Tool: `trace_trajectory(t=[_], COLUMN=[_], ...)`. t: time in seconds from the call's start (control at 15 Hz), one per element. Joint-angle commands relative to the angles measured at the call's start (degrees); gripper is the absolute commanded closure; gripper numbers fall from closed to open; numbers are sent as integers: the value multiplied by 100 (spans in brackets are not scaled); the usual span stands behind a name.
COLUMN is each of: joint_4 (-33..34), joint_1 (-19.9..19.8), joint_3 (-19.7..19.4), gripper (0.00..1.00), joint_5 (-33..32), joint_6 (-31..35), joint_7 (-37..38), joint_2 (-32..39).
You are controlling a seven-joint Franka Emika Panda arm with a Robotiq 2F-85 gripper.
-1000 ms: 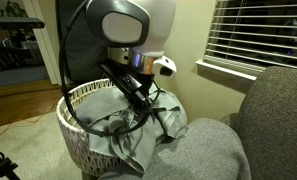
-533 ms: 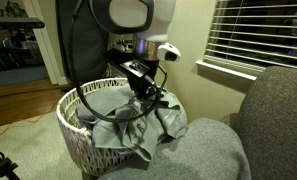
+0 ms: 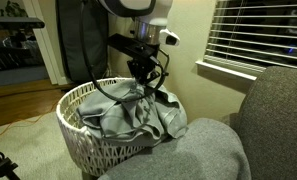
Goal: Put the gray blanket in the white basket
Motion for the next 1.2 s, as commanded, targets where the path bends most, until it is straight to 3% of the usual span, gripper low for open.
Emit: trace_trajectory(t=[0.0, 0.67, 1.13], joint_4=[206, 495, 307], joint_1=[171, 708, 994], joint_3=[70, 264, 402], gripper=[98, 98, 98], joint_5=[-212, -587, -869], joint_6=[-380, -966, -1166], joint_7=[76, 150, 170], joint_2=[-79, -57, -170])
